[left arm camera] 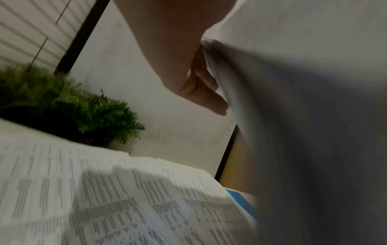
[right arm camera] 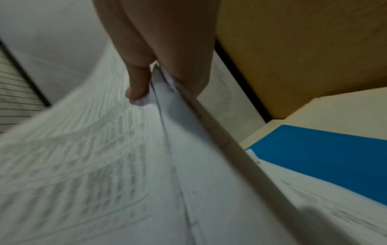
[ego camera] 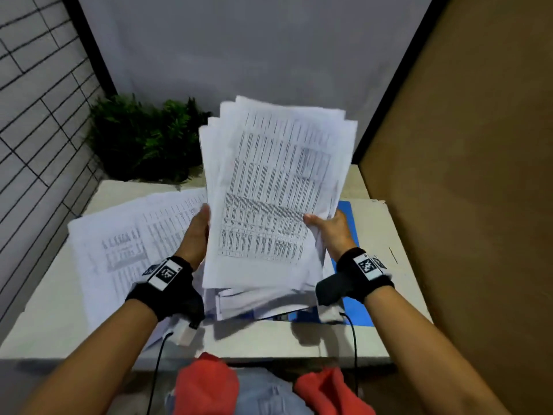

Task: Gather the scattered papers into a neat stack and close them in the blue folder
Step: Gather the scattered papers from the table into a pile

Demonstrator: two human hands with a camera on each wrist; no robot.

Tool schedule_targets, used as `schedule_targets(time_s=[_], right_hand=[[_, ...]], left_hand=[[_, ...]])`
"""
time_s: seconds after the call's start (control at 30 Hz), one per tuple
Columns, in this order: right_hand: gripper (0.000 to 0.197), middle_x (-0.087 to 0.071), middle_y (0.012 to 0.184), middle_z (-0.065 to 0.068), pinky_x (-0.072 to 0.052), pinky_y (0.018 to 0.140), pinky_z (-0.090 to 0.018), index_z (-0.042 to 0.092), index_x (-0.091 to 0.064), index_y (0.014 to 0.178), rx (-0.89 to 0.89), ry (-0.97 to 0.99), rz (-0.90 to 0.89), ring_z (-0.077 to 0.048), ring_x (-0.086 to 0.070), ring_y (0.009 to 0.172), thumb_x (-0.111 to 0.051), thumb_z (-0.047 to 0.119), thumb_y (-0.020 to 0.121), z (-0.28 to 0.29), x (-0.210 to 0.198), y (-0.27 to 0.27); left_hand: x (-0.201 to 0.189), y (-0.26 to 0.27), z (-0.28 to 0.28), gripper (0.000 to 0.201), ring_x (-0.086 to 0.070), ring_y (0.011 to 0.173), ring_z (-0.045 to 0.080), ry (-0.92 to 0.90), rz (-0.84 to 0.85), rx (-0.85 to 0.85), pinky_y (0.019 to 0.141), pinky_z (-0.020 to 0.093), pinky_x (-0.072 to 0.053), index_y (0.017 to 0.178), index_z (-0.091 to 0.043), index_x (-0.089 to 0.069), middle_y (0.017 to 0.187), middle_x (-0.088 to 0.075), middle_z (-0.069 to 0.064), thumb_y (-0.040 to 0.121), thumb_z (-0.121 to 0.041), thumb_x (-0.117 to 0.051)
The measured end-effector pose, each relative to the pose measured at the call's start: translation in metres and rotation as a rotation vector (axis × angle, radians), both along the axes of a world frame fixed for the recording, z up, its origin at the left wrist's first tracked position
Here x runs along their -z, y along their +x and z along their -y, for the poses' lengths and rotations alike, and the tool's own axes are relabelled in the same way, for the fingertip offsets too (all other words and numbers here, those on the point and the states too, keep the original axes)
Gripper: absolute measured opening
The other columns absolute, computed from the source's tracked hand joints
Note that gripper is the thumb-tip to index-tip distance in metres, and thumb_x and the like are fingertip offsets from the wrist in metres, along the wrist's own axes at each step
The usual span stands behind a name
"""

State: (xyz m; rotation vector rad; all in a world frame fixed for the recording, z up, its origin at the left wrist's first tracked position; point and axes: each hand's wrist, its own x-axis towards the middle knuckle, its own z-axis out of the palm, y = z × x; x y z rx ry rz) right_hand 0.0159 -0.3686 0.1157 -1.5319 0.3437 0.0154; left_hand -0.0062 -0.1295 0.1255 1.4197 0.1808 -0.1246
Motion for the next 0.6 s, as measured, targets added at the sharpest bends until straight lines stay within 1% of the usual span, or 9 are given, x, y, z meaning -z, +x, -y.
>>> schedule_targets(time_s=[0.07, 0.17, 0.23, 0.3, 0.33, 0.4, 0.5, 0.53, 0.6], right_hand=[[0.020, -0.066, 0.071, 0.005, -0.056, 0.071, -0.025, 0.011, -0.056, 0.077, 0.040, -0.014, 0.072, -0.008, -0.064, 0.064, -0.068, -0.005, 0.075, -0.008, -0.001, 0.001], [0.028, -0.073, 0.071, 0.013, -0.056, 0.076, -0.020, 0.003, -0.061, 0.094, -0.074, -0.037, 0.142, -0.002, -0.068, 0.072, -0.072, -0.006, 0.070, -0.016, 0.002, 0.002], [0.032, -0.074, 0.072, 0.017, -0.054, 0.072, -0.015, 0.009, -0.062, 0.097, -0.157, -0.008, 0.160, 0.001, -0.068, 0.075, -0.069, -0.009, 0.071, -0.018, -0.002, 0.001], [0.034, -0.074, 0.075, 0.017, -0.054, 0.071, -0.015, 0.011, -0.062, 0.098, -0.195, 0.005, 0.183, 0.000, -0.069, 0.078, -0.071, -0.007, 0.070, -0.014, -0.008, 0.003], [0.038, -0.075, 0.078, 0.015, -0.054, 0.072, -0.016, 0.007, -0.062, 0.103, -0.199, 0.017, 0.189, -0.002, -0.069, 0.080, -0.073, -0.004, 0.069, -0.011, -0.009, 0.006], [0.044, -0.075, 0.081, 0.011, -0.056, 0.075, -0.020, -0.001, -0.059, 0.110, -0.204, 0.028, 0.204, -0.006, -0.070, 0.083, -0.073, -0.003, 0.068, -0.009, -0.015, 0.010], [0.028, -0.074, 0.074, 0.012, -0.058, 0.077, -0.023, 0.009, -0.065, 0.091, -0.209, 0.022, 0.241, -0.005, -0.069, 0.076, -0.069, -0.009, 0.070, -0.012, -0.027, 0.015], [0.028, -0.074, 0.071, 0.012, -0.058, 0.076, -0.023, 0.013, -0.066, 0.085, -0.217, 0.031, 0.269, -0.004, -0.069, 0.074, -0.069, -0.010, 0.069, -0.013, -0.031, 0.016], [0.028, -0.074, 0.072, 0.012, -0.057, 0.073, -0.022, 0.015, -0.065, 0.085, -0.237, 0.065, 0.312, -0.005, -0.069, 0.074, -0.074, -0.002, 0.064, -0.012, -0.036, 0.018]], left_hand=[[-0.001, -0.001, -0.005, 0.008, -0.060, 0.059, -0.011, 0.077, 0.104, -0.011, 0.061, 0.012, -0.050, 0.093, -0.021, -0.056, 0.064, -0.069, -0.022, 0.092, -0.019, -0.048], [-0.002, -0.005, -0.011, 0.026, -0.063, 0.078, -0.001, 0.095, 0.163, -0.093, 0.083, 0.022, -0.049, 0.100, -0.019, -0.057, 0.089, -0.070, -0.014, 0.078, -0.012, -0.067], [-0.003, -0.008, -0.015, 0.038, -0.065, 0.080, -0.004, 0.065, 0.214, -0.025, 0.084, 0.020, -0.049, 0.092, -0.024, -0.059, 0.087, -0.071, -0.021, 0.061, -0.032, -0.080], [-0.003, -0.009, -0.019, 0.060, -0.066, 0.081, -0.009, 0.104, 0.235, 0.046, 0.077, 0.012, -0.052, 0.091, -0.034, -0.063, 0.078, -0.071, -0.030, 0.040, -0.060, -0.080], [-0.003, -0.008, -0.021, 0.064, -0.066, 0.083, -0.009, 0.095, 0.239, 0.057, 0.077, 0.011, -0.052, 0.091, -0.034, -0.065, 0.080, -0.071, -0.030, 0.036, -0.064, -0.078], [-0.003, -0.004, -0.020, 0.063, -0.067, 0.084, -0.006, 0.106, 0.232, 0.070, 0.081, 0.018, -0.054, 0.093, -0.033, -0.062, 0.081, -0.073, -0.026, 0.039, -0.061, -0.079], [-0.005, 0.001, -0.016, 0.027, -0.066, 0.075, -0.009, 0.173, 0.204, 0.018, 0.093, 0.042, -0.052, 0.087, -0.031, -0.060, 0.073, -0.072, -0.021, 0.067, -0.026, -0.077], [-0.006, 0.002, -0.016, 0.024, -0.066, 0.073, -0.010, 0.174, 0.205, -0.009, 0.092, 0.043, -0.051, 0.085, -0.030, -0.060, 0.070, -0.072, -0.023, 0.070, -0.019, -0.075], [-0.009, -0.001, -0.018, 0.037, -0.067, 0.075, -0.007, 0.123, 0.236, -0.007, 0.083, 0.033, -0.055, 0.085, -0.031, -0.061, 0.072, -0.072, -0.026, 0.055, -0.036, -0.083]])
